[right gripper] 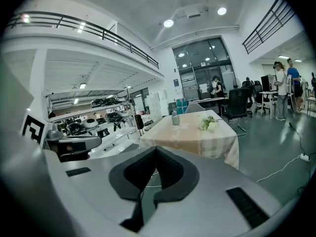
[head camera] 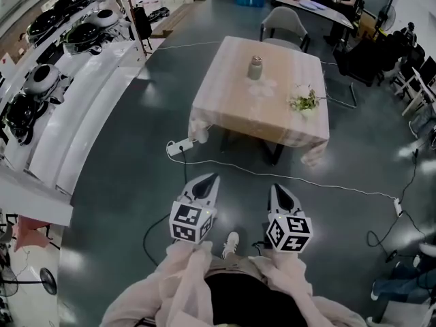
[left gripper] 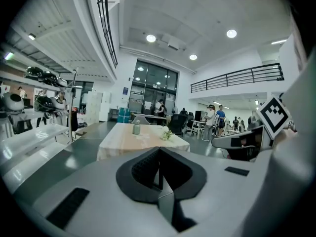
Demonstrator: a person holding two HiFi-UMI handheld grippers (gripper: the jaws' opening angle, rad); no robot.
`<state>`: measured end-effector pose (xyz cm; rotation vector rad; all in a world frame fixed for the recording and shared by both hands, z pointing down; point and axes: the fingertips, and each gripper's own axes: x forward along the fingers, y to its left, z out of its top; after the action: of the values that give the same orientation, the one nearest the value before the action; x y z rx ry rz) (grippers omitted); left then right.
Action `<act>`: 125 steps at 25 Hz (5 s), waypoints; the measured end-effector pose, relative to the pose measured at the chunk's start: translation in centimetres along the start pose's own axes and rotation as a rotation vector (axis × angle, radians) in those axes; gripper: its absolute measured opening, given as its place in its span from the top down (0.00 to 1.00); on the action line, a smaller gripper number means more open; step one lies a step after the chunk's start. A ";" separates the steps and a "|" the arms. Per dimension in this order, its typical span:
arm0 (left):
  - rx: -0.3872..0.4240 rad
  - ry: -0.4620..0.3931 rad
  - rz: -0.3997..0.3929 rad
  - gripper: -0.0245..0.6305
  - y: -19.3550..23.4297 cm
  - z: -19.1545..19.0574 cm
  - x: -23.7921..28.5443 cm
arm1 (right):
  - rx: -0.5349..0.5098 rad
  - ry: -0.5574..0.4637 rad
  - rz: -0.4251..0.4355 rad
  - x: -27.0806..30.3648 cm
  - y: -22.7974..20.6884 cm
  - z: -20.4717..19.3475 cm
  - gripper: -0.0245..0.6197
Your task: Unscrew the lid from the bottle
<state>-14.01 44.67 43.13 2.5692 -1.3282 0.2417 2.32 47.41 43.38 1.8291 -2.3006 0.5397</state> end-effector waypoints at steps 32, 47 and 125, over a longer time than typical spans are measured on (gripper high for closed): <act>-0.013 0.050 0.027 0.92 1.9 -0.4 10.6 | 0.029 0.036 0.016 8.6 -7.0 1.2 0.94; -0.017 0.022 -0.003 0.92 7.1 4.8 21.2 | 0.004 0.036 -0.018 18.0 -10.6 6.8 0.94; 0.018 0.075 -0.066 0.92 24.0 12.5 58.7 | 0.066 0.088 -0.092 52.5 -26.9 19.8 0.94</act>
<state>0.48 -18.01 49.23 2.5861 -1.2188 0.3362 17.53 -12.76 47.75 1.8897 -2.1550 0.6753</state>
